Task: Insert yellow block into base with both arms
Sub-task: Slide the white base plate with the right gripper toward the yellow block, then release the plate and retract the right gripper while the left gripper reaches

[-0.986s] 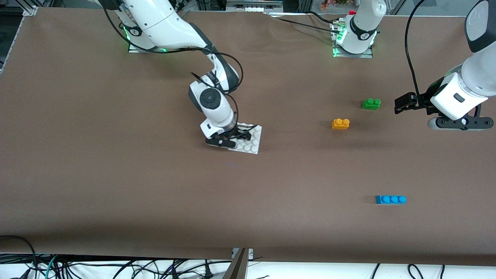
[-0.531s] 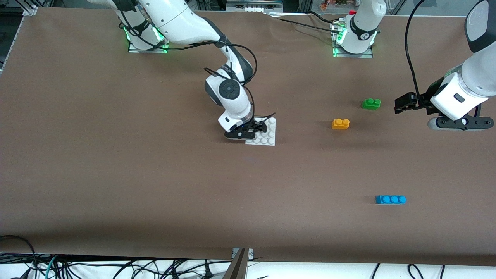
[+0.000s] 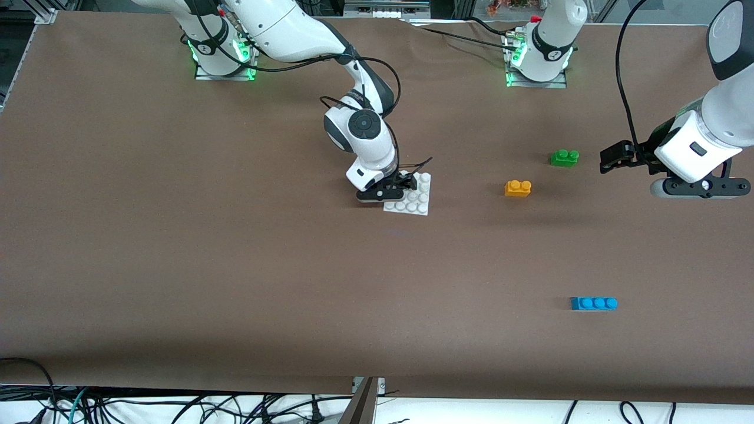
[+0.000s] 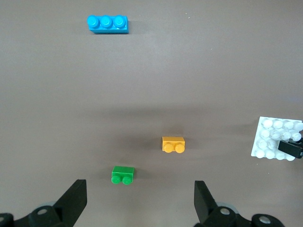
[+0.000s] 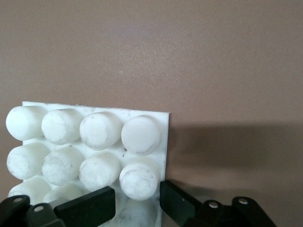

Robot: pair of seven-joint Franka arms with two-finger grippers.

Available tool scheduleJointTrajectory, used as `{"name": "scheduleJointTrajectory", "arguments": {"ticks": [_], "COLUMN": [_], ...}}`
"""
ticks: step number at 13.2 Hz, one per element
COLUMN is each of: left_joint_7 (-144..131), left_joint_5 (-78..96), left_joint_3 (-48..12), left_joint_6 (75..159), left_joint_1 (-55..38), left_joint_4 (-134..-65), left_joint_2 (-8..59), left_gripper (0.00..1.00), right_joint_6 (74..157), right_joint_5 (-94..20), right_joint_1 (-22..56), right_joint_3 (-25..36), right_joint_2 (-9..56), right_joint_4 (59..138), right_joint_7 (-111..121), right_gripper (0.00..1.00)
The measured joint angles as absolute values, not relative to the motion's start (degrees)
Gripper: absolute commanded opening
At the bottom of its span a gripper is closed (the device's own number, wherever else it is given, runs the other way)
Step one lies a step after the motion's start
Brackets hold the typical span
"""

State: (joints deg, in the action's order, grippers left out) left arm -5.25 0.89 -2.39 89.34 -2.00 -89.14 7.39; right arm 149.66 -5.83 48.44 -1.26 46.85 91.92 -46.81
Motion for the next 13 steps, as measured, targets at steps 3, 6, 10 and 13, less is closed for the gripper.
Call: {"name": "scheduleJointTrajectory", "arguments": {"ticks": [3,6,10,13], "left_joint_7": [-5.25,-5.25,-5.29,-5.29], "left_joint_5": [0.89,0.89,0.89,0.9], "left_joint_3": [-2.38,-2.38,-2.35,-2.53], "left_joint_6": [89.34,89.29,88.97,88.97], "left_joint_1": [-1.96,-1.92,-1.69,-1.91], "left_joint_4": [-89.14,-89.14,-89.14,-89.12], "left_joint_2": [7.55,7.7,8.42,8.48], "left_gripper": [1.0,1.0,1.0,1.0], "right_joint_6": [149.52,148.54,136.26,124.79], "right_joint_5": [-5.81,-5.79,-5.78,-5.58], "right_joint_1": [48.44,48.44,45.73,39.96], "right_joint_3": [-1.16,-1.08,0.13,1.02], "right_joint_2": [46.87,46.87,44.91,37.79], "right_joint_4": [90.87,89.46,81.05,79.02], "right_joint_7": [-46.81,-46.81,-46.64,-43.33], "right_gripper": [0.51,0.72,0.99,0.99]}}
